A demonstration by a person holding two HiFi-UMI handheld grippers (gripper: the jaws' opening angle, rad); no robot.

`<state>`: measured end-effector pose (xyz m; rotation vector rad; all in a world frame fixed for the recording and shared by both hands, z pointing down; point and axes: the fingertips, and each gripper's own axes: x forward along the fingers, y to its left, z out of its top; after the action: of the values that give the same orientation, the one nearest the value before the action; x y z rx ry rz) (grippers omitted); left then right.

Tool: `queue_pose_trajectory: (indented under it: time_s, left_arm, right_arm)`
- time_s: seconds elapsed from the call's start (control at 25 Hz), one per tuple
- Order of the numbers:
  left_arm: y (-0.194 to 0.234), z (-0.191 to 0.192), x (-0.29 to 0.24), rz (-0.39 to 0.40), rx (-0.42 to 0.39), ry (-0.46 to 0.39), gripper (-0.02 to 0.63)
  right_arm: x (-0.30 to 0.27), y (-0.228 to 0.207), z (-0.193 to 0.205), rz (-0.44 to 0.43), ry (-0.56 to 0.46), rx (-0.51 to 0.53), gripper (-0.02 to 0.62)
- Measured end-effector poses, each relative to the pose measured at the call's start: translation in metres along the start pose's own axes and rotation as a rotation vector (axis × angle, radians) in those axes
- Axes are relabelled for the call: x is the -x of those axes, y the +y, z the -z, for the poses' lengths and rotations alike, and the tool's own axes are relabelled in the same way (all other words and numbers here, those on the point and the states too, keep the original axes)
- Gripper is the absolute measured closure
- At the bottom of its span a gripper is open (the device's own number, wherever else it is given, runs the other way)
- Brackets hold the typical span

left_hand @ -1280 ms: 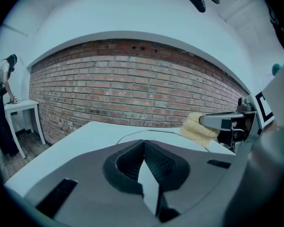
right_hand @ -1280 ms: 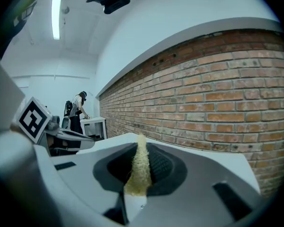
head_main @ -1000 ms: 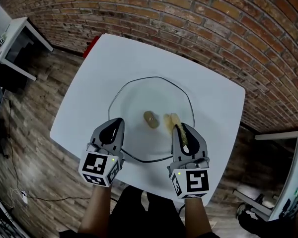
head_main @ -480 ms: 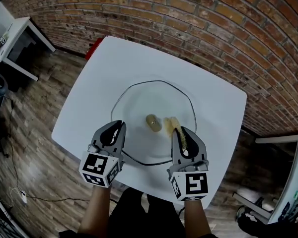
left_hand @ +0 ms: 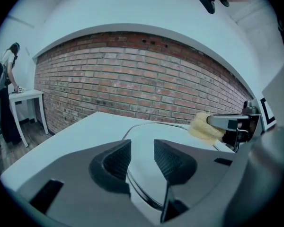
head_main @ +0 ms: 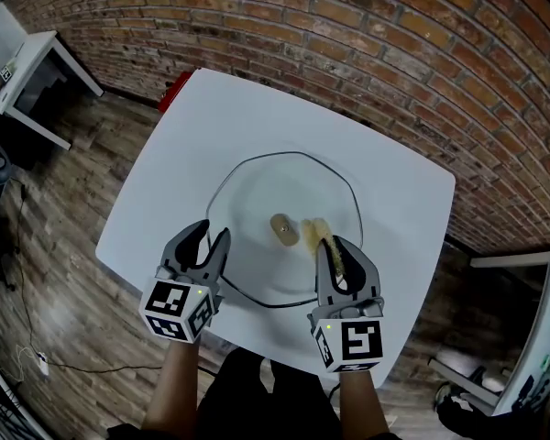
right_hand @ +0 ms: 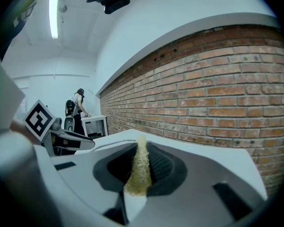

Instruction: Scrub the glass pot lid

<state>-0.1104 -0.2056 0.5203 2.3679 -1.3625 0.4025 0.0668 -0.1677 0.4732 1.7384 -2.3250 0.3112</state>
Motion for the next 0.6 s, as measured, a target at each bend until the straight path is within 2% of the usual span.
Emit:
queue_pose_trajectory:
  time_s: [0.16, 0.28, 0.6]
  left_arm:
    - [0.009, 0.010, 0.003, -0.020, 0.026, 0.029, 0.451]
    - [0.015, 0.019, 0.002, -0.028, 0.063, 0.047, 0.410]
    - [0.023, 0.034, -0.001, -0.031, 0.152, 0.069, 0.410]
  right_arm:
    - [-0.002, 0.001, 0.001, -0.003, 0.004, -0.001, 0.537]
    - [-0.003, 0.002, 0.001, -0.006, 0.006, 0.004, 0.537]
    - [-0.005, -0.002, 0.005, -0.006, 0.014, 0.006, 0.537]
